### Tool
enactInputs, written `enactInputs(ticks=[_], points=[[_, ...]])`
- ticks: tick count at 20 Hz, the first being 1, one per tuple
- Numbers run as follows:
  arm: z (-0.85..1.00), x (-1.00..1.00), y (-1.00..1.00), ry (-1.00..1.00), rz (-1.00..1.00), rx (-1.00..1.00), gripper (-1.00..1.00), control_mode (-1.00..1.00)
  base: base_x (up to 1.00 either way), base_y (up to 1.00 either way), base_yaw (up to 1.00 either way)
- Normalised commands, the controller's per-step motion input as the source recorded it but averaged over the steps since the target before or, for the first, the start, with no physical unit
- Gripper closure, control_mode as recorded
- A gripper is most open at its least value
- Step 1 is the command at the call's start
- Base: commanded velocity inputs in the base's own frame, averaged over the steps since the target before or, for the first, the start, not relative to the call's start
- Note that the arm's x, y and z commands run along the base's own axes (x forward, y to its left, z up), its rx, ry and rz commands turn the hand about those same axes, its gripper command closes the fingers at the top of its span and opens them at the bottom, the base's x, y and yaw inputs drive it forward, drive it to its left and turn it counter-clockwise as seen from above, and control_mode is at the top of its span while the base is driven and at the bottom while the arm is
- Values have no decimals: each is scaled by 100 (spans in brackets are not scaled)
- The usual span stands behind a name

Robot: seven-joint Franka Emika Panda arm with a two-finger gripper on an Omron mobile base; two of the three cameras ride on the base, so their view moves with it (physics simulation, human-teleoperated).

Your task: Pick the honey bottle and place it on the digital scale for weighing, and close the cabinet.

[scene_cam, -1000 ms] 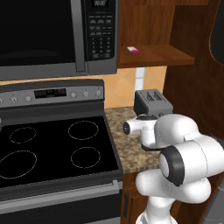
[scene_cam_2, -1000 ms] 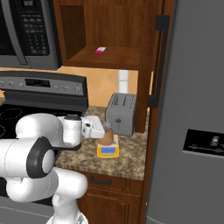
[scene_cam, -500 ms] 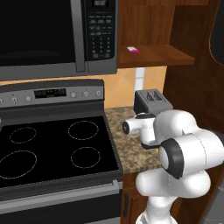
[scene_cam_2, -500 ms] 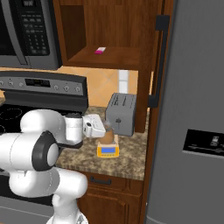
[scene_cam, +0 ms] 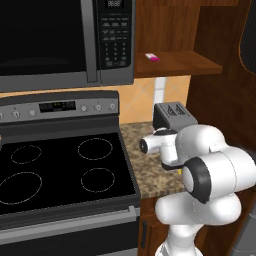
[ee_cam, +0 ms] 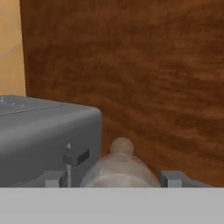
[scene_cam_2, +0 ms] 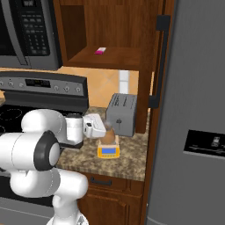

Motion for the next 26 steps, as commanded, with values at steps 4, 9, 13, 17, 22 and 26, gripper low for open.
enactInputs(ticks=[4, 9, 13, 17, 22, 26], points=[[2, -13, 0, -7, 0, 0, -100, -100, 0, 0, 0], [13, -35, 1, -13, 0, 0, -100, -100, 0, 0, 0], [62, -75, 12, -28, 3, 0, -100, -100, 0, 0, 0], [97, -62, 14, -24, 15, 0, -100, -100, 0, 0, 0], [100, -80, 1, -1, 23, 0, -100, -100, 0, 0, 0], [100, -80, 1, 13, 20, 0, -100, -100, 0, 0, 0]])
